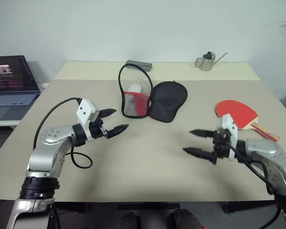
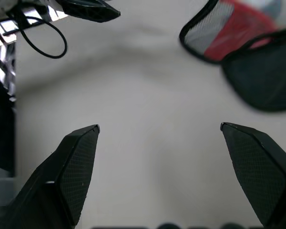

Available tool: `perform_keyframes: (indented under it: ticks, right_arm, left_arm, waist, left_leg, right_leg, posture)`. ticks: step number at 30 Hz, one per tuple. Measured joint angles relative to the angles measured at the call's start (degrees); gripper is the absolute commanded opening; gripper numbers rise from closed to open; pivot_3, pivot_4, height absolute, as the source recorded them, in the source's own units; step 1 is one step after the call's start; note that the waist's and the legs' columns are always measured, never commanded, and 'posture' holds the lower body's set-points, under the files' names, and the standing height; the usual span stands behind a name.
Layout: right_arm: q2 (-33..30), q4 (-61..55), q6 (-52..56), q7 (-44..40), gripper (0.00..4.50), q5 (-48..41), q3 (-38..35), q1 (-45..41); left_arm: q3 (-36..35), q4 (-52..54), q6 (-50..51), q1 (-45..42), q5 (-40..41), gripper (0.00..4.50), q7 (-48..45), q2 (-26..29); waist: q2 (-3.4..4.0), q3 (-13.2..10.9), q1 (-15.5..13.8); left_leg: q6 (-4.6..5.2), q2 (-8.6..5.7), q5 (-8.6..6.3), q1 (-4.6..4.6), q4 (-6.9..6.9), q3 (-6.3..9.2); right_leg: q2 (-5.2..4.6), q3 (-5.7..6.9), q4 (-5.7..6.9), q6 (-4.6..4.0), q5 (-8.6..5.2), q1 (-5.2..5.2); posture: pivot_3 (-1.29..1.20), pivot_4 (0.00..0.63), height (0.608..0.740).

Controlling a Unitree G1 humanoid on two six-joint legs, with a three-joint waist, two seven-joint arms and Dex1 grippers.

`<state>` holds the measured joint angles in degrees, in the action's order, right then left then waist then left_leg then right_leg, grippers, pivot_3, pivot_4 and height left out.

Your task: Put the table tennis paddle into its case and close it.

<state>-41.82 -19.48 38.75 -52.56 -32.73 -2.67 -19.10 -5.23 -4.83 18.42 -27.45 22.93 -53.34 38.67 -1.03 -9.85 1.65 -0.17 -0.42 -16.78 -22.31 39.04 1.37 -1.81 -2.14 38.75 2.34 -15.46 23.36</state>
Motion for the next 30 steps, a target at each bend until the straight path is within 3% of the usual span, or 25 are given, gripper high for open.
perform_keyframes:
  ticks: [5, 11, 24, 27, 30]
  right_arm:
    - [-0.1, 6.8, -4.4, -1.2, 4.47, 5.1, 4.0, -5.3]
    - [0.8, 17.4, -17.2, -1.9, 4.47, 17.2, 10.6, -11.4]
    - [8.5, 37.9, -39.0, 1.0, 4.47, 35.1, 18.7, -23.7]
    - [10.4, 41.5, -38.4, 2.3, 4.47, 37.1, 19.2, -24.9]
    - [15.9, 44.4, -27.7, 5.3, 4.47, 35.5, 17.1, -26.0]
  left_arm:
    - [0.8, -7.1, -3.1, -5.7, -1.9, 4.5, -1.4, -0.6]
    - [1.5, -12.1, -5.1, -9.0, -3.1, 4.5, -4.3, -1.1]
    - [2.0, -18.0, -6.5, -11.8, -4.4, 4.5, -9.4, 0.2]
    - [2.0, -18.3, -6.5, -11.8, -4.5, 4.5, -9.7, 0.3]
    - [2.0, -18.4, -6.6, -12.0, -5.0, 4.5, -9.7, 0.3]
  waist:
    - [0.0, 0.0, 0.0]
    - [-0.01, 0.0, 0.1]
    - [-0.01, 0.0, 0.2]
    - [-0.01, 0.0, 0.2]
    - [-0.01, 0.0, 0.3]
  left_leg:
    - [0.0, 0.01, 0.0, -0.05, -0.02, -0.04]
    - [0.0, 0.03, 0.0, -0.12, -0.02, -0.07]
    - [-0.02, 0.03, 0.01, -0.13, 0.0, -0.12]
    - [-0.04, 0.03, 0.02, -0.18, 0.0, -0.12]
    - [-0.09, 0.05, 0.05, -0.22, 0.0, -0.13]
  right_leg:
    - [0.06, -0.05, -0.11, 0.0, 0.0, 0.03]
    - [0.05, -0.06, -0.09, 0.0, 0.0, 0.14]
    - [0.06, -0.09, 0.06, -0.02, 0.01, 0.25]
    - [0.04, -0.1, 0.07, -0.02, 0.01, 0.3]
    - [0.03, -0.14, 0.18, -0.04, 0.01, 0.41]
  posture:
    - [0.0, 0.15, 0.74]
    - [0.0, 0.15, 0.74]
    - [0.0, 0.15, 0.74]
    - [0.0, 0.15, 0.74]
    - [0.0, 0.15, 0.74]
